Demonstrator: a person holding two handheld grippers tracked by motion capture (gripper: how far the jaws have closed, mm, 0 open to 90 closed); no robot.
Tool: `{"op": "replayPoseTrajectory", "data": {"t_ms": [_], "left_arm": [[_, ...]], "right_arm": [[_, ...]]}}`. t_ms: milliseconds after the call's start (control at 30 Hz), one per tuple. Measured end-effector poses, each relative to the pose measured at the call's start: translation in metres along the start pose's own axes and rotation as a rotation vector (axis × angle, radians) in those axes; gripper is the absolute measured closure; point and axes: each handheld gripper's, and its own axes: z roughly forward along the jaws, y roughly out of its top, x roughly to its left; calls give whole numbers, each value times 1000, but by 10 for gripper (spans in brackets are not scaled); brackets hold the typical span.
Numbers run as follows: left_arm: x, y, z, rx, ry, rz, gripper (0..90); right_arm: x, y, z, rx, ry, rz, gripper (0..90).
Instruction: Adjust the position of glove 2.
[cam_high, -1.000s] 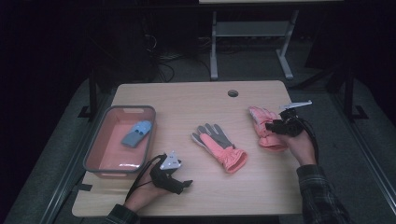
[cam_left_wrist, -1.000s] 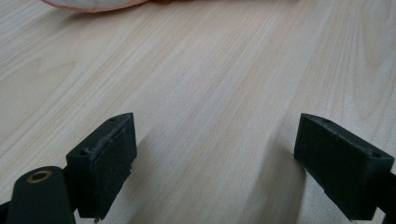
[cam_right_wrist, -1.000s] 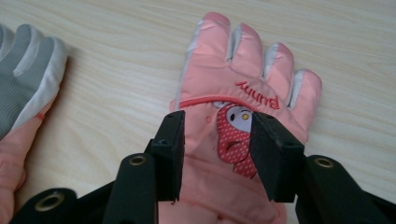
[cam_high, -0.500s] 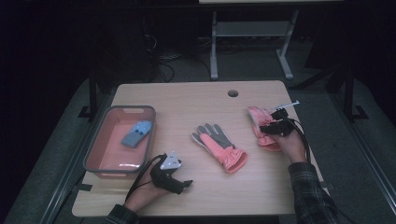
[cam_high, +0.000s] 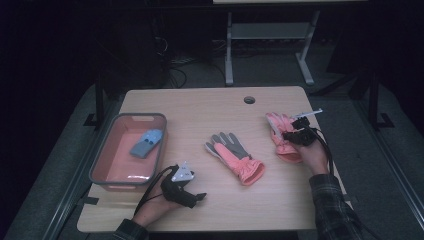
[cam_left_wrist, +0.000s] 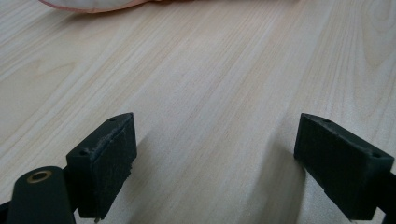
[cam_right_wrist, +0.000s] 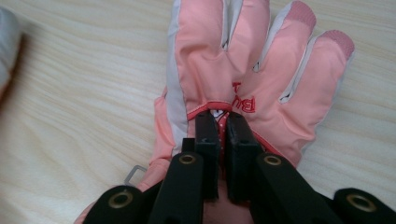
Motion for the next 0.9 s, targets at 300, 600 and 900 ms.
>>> {"op": "replayPoseTrajectory", "data": {"t_ms": [300, 600, 900], "left_arm": [[1, 0, 0, 1, -2, 4, 123], [1, 0, 0, 3, -2, 6, 123], [1, 1, 0, 2, -1, 8, 123]], "right_arm": [[-3, 4, -16, -20, 63, 13, 859], [7, 16, -40, -65, 114, 7, 858], [24, 26, -58, -93, 194, -34, 856]]}}
